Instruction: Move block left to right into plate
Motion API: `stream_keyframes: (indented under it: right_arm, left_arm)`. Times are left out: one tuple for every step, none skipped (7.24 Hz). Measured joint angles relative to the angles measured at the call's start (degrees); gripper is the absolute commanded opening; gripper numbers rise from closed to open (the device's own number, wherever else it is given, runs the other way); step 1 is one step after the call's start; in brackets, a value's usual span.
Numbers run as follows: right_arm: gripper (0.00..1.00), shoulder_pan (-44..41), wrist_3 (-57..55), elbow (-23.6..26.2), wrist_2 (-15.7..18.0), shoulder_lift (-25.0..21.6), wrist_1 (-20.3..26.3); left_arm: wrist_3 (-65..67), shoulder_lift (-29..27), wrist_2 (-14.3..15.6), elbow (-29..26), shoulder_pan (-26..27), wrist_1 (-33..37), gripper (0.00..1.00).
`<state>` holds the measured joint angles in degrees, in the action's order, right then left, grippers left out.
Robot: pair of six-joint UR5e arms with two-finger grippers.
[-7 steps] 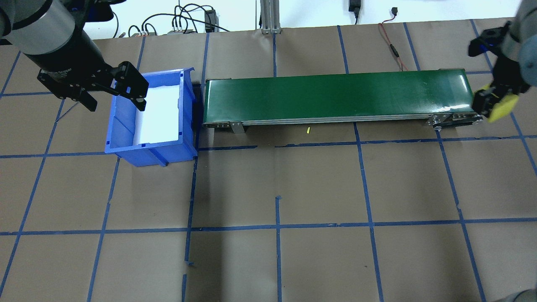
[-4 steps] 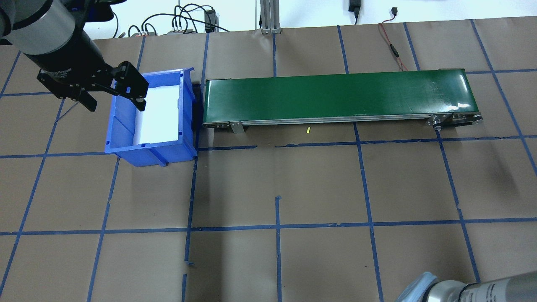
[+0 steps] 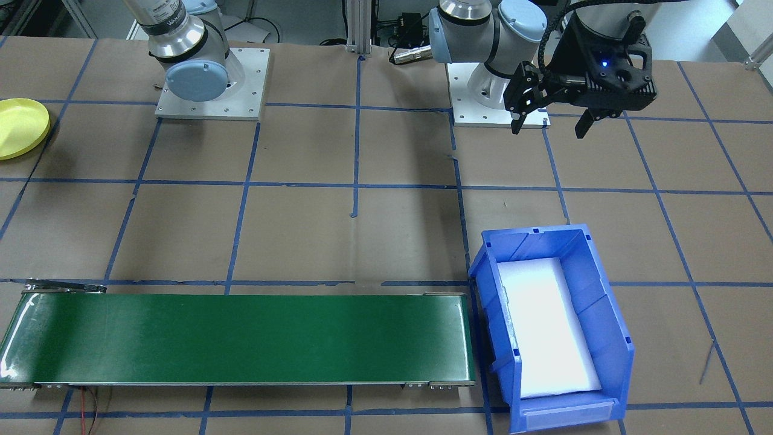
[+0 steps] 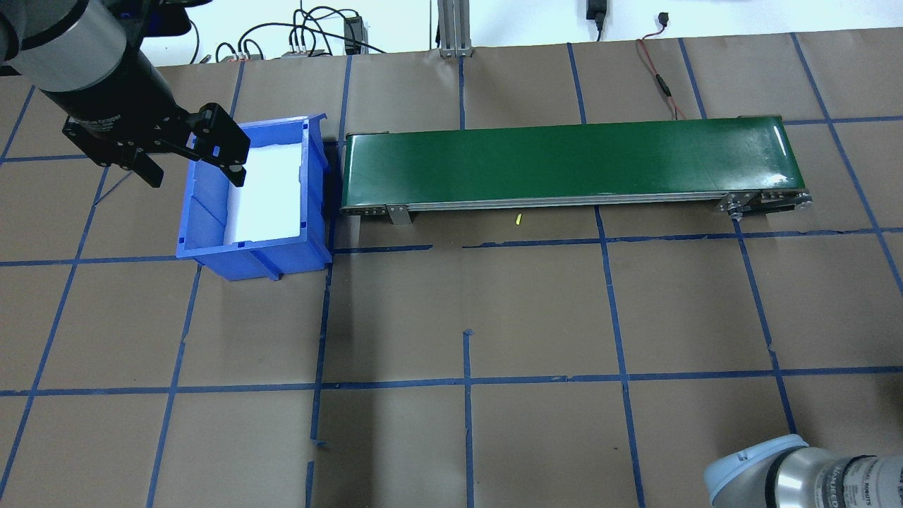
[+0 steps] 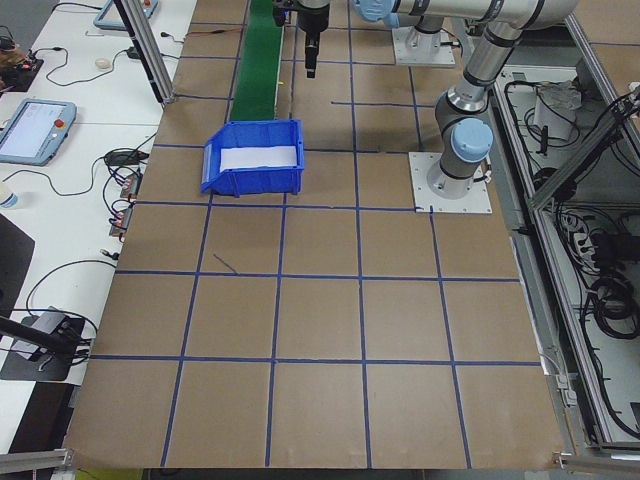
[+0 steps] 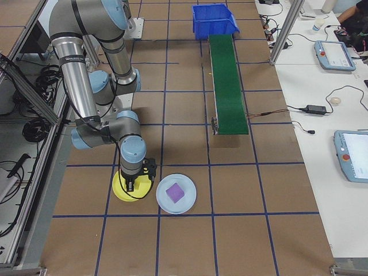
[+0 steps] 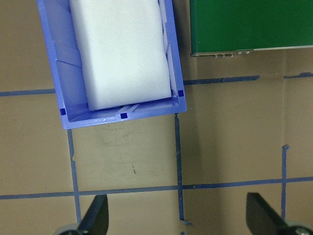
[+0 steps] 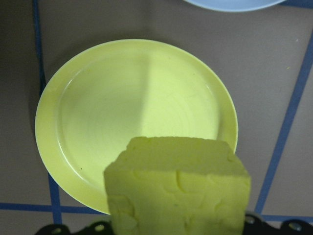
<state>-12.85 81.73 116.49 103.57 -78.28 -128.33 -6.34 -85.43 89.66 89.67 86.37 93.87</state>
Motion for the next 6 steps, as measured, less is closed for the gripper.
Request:
stream_keyframes:
  right_arm:
    - [1.00, 0.8, -0.6, 2.6, -0.6, 0.0, -2.6]
    - [1.00, 1.0, -1.1, 3.6, -1.1, 0.0, -3.6]
    - [1.00, 0.7, -1.4, 3.8, -1.3, -0.1, -4.0]
    - [1.00, -0.1, -1.6, 3.6, -1.3, -0.2, -4.1]
    - [1.00, -2.4, -2.1, 2.8, -1.1, -0.4, -3.9]
    - [1.00, -6.7, -3.4, 1.8, -0.7, -0.7, -3.6]
  left_arm:
    - [0.0, 0.0, 0.0, 0.0, 0.0, 0.0, 1.00]
    - [0.0, 0.0, 0.0, 0.0, 0.0, 0.0, 1.00]
    - [0.0, 0.0, 0.0, 0.0, -0.1, 0.0, 1.00]
    - [0.0, 0.0, 0.0, -0.1, -0.1, 0.0, 1.00]
    - [0.0, 0.0, 0.0, -0.2, -0.1, 0.0, 1.00]
    - [0.0, 0.0, 0.0, -0.2, -0.1, 0.0, 1.00]
